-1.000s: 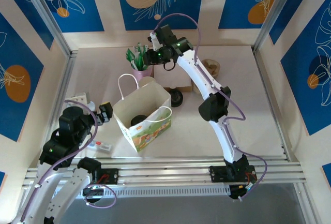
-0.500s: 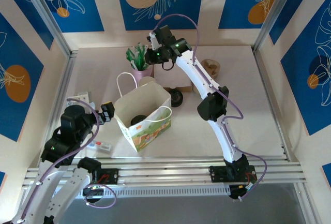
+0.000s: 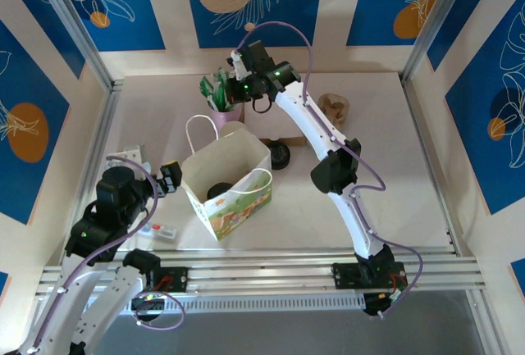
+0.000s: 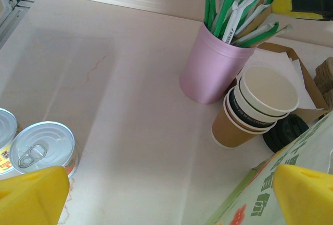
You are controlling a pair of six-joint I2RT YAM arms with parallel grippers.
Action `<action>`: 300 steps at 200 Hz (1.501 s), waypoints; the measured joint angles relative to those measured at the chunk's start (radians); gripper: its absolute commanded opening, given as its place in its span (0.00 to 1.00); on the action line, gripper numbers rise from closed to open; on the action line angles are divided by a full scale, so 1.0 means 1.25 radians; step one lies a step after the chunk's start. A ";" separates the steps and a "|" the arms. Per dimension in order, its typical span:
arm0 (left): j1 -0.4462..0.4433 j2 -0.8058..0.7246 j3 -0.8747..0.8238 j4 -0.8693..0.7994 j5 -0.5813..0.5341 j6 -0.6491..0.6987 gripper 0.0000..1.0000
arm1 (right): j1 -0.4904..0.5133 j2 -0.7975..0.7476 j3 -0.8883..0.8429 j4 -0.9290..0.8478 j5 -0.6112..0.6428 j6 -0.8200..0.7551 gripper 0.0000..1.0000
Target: Pack the takeout coffee
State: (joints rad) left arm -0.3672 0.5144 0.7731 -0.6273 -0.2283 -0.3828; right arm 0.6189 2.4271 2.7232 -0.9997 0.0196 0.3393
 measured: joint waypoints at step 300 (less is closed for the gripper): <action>0.000 0.010 0.000 0.005 0.015 0.001 1.00 | -0.009 -0.370 -0.058 -0.062 -0.022 -0.083 0.00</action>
State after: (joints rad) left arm -0.3672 0.5266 0.7727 -0.6205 -0.2100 -0.3820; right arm 0.6079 1.9640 2.6507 -1.0767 -0.0082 0.2356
